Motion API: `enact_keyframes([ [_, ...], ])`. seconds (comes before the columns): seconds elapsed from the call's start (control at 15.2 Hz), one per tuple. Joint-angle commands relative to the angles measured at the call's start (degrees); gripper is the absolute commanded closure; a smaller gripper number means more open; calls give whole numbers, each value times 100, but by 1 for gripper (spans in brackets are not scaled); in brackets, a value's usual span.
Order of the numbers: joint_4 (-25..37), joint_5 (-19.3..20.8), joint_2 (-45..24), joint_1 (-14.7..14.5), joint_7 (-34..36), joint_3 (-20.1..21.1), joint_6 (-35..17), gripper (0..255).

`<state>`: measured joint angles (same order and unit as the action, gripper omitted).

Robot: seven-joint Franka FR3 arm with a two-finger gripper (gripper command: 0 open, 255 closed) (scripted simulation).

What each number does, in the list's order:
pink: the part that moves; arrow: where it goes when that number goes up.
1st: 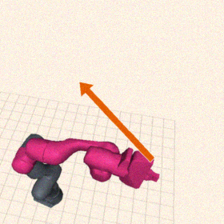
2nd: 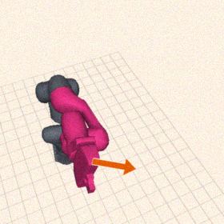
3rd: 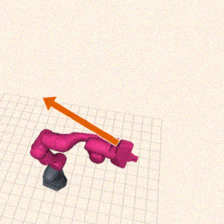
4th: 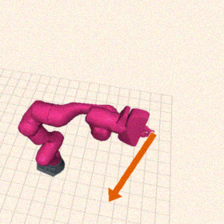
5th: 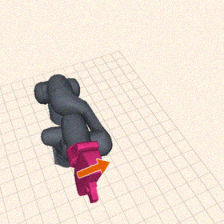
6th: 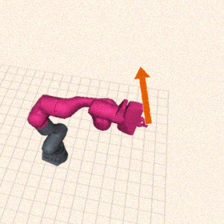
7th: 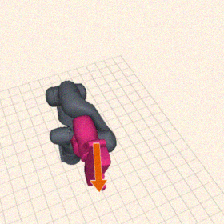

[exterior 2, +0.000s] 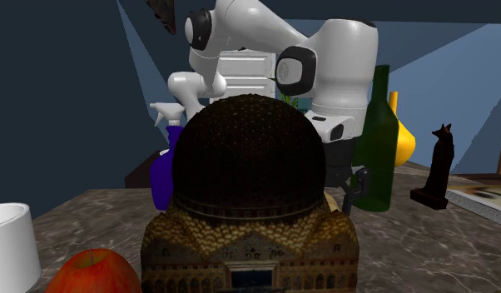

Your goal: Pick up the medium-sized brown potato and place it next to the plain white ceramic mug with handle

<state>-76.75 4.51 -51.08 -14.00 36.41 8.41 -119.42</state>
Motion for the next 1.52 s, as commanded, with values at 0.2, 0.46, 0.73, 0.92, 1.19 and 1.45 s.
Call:
enact_keyframes([
  [0.2,7,0,-2,-1,1,0,5,255],
  [0.46,7,0,-2,-1,0,0,5,255],
  [0.73,-19,-9,103,7,0,9,83,255],
  [0.92,-33,-22,249,15,0,21,215,255],
  [1.19,-24,-40,430,26,0,37,404,255],
  [1.45,4,-57,600,35,-1,52,601,255],
])
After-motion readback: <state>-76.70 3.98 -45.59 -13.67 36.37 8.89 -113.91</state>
